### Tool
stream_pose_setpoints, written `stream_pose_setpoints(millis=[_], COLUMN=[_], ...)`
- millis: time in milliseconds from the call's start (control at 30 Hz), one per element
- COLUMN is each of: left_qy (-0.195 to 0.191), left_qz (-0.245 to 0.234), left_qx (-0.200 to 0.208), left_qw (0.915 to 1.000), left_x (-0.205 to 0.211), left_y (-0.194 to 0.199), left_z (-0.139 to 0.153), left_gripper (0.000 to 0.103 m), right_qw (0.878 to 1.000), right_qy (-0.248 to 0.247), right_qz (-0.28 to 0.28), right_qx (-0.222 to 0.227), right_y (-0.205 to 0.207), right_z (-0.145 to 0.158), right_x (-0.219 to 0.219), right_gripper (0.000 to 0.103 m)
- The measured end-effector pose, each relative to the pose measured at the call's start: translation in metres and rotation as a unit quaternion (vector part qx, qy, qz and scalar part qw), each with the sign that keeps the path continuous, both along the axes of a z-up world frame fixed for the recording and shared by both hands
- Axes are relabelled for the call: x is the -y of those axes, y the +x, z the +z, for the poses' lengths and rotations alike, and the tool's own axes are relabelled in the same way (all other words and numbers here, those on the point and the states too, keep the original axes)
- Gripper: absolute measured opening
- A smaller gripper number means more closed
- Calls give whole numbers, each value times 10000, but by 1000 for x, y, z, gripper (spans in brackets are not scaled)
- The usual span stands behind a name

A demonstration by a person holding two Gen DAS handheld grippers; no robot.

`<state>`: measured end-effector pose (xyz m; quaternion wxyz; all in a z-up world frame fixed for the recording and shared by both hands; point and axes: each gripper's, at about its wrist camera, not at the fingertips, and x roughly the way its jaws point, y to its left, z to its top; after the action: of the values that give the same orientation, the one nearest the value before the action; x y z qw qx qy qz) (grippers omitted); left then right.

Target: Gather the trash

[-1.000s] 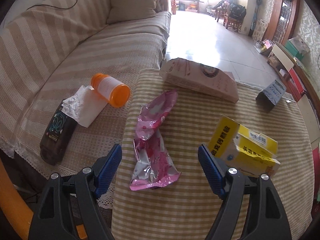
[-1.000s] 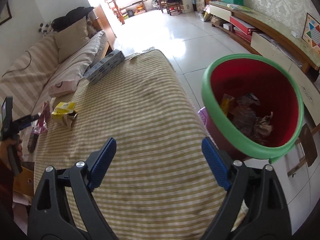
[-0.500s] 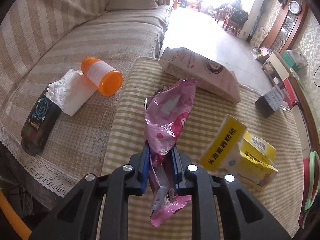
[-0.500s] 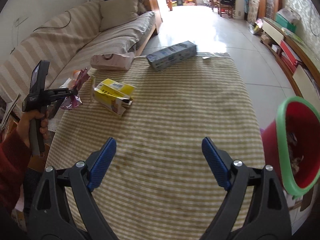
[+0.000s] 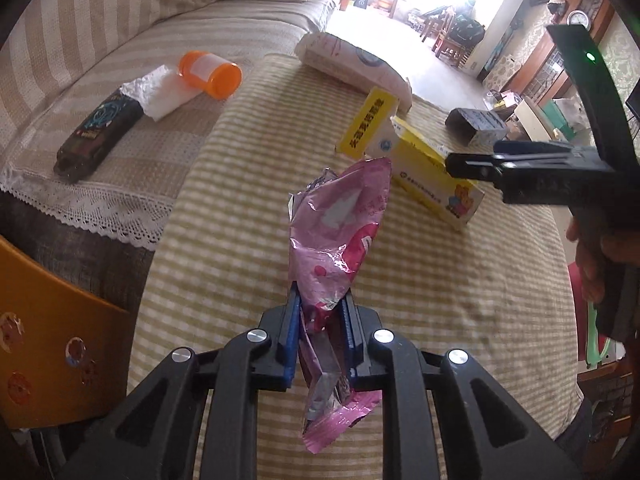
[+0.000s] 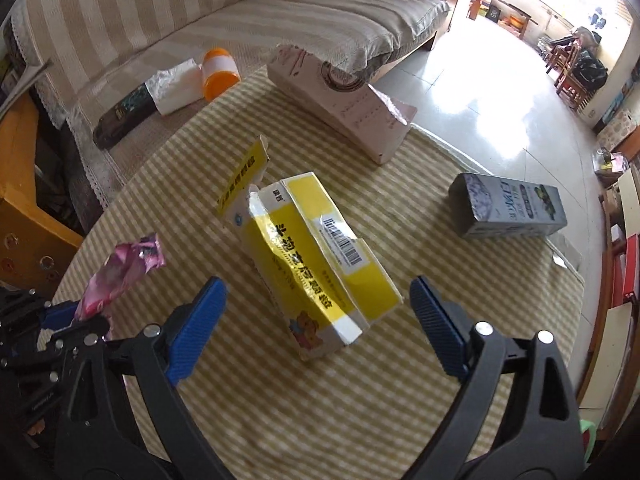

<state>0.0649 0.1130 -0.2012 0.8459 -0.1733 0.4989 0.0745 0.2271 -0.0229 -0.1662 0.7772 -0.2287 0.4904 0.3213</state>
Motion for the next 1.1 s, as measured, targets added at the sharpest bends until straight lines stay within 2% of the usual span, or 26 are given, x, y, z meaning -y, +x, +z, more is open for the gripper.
stream_pose_setpoints(millis=[167, 267, 400, 467, 500, 567, 600, 767, 933, 1100], left_qy=[103, 63, 87, 98, 96, 118, 118, 94, 93, 58], left_qz=[-75, -72, -88, -109, -111, -87, -82, -94, -78, -14], left_qx=[-58, -75, -128, -145, -145, -150, -155, -166, -144, -112], left_qw=[9999, 9999, 9998, 9998, 9998, 9998, 9998, 9998, 9998, 9999], left_x=[4, 2, 2, 0, -1, -4, -5, -5, -6, -6], left_y=[-3, -1, 0, 2, 2, 2, 3, 3, 3, 2], left_z=[-5, -7, -11, -11, -11, -11, -11, -13, -14, -14], left_gripper=[16, 16, 18, 20, 21, 21, 21, 21, 22, 22], right_qw=[9989, 9982, 9970, 9971, 9975, 9981, 9983, 9994, 9975, 9959], right_qy=[-391, -413, -550, -460, -359, -376, -360, 84, 529, 581], right_qz=[-173, -52, 4, 16, 31, 70, 99, 76, -328, -690], right_qx=[-168, -431, -542, -610, -612, -480, -444, -342, -344, 95], right_y=[18, 17, 16, 15, 14, 9, 6, -17, -47, -87], right_z=[-25, -36, -51, -53, -50, -45, -42, -24, -8, 5], right_x=[-9, -16, -22, -22, -20, -20, -21, -7, 26, 61], right_gripper=[92, 92, 92, 85, 73, 59, 47, 46, 46, 46])
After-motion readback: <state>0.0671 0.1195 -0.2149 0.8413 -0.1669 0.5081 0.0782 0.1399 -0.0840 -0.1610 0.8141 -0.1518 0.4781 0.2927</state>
